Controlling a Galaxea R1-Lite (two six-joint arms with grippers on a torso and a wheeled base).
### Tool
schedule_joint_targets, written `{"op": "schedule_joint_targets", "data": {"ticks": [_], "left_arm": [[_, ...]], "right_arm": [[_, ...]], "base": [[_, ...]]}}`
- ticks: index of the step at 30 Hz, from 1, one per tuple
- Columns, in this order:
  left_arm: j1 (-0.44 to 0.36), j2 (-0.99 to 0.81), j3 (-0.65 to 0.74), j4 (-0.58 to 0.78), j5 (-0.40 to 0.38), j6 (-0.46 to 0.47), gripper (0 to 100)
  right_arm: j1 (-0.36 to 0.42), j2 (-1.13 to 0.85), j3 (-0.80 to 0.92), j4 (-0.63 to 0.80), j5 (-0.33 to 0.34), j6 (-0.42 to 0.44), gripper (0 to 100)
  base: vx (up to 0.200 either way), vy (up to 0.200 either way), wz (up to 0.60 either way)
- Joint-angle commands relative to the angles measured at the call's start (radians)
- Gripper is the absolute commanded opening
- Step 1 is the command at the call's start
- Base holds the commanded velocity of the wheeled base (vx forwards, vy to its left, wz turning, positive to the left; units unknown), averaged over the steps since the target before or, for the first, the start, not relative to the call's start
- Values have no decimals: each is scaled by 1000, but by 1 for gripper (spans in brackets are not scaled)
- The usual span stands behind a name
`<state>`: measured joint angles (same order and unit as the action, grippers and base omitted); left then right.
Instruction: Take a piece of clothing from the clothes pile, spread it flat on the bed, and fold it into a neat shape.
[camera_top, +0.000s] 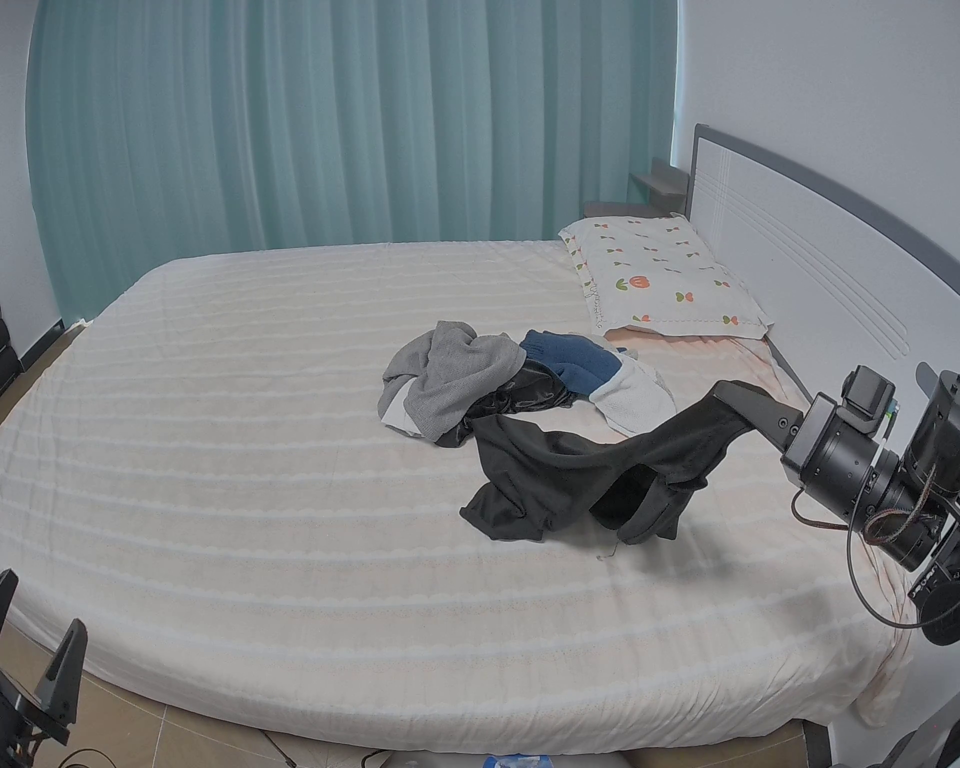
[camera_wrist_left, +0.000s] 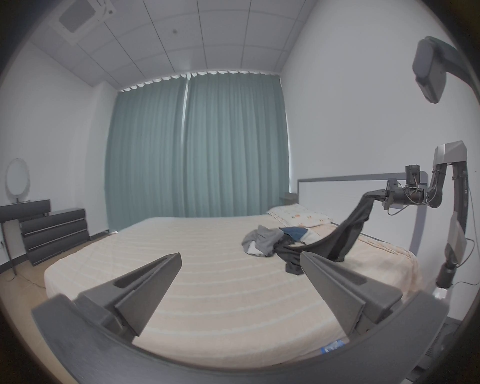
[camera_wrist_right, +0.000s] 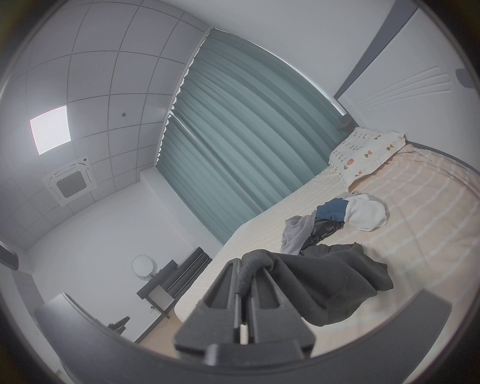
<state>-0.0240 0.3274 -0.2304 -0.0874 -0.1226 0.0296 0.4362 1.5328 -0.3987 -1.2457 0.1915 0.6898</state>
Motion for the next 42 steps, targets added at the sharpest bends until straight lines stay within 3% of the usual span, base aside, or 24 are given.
{"op": "schedule_joint_targets", "data": {"ticks": [1,5,7,8,9,11,13,18,21,23,25,27,34,42], "left_arm": [[-120,602,-78,-133,-103,-3,100],[-178,737,-66,-178,-66,-8,100],[-264,849,-72,-206,-58,-22,100],[-270,855,-72,-207,-58,-25,100],[-324,937,-79,-241,-48,-63,100],[-358,1003,-86,-281,-35,-97,100],[-409,1147,-98,-379,26,-142,100],[-479,1351,-109,-577,103,-194,100],[-557,1506,-150,-726,153,-275,100],[-605,1625,-222,-776,244,-304,100],[-625,1708,-290,-787,317,-306,100],[-637,1753,-333,-787,339,-310,100],[-712,1848,-468,-830,350,-389,100],[-725,1944,-535,-977,371,-378,100]], "right_arm": [[93,6,-6,43,0,-27,0],[113,4,-6,45,-3,-33,0],[116,-5,-9,46,-3,-36,0],[116,-5,-9,46,-3,-36,0],[119,-5,1,45,-3,-42,0],[139,-3,20,45,-1,-65,0],[171,-10,43,32,-12,-125,0],[174,-48,24,52,-43,-128,0],[168,-75,15,63,-46,-127,0],[161,-97,-2,85,-46,-125,0],[154,-112,-28,101,-46,-125,0],[154,-126,-45,114,-47,-124,0],[141,-163,-63,124,-53,-124,0],[113,-161,-100,152,-44,-101,0]], "base": [[0,0,0],[0,0,0],[0,0,0],[0,0,0],[0,0,0],[0,0,0],[0,0,0],[0,0,0],[0,0,0],[0,0,0],[0,0,0],[0,0,0],[0,0,0],[0,0,0]]}}
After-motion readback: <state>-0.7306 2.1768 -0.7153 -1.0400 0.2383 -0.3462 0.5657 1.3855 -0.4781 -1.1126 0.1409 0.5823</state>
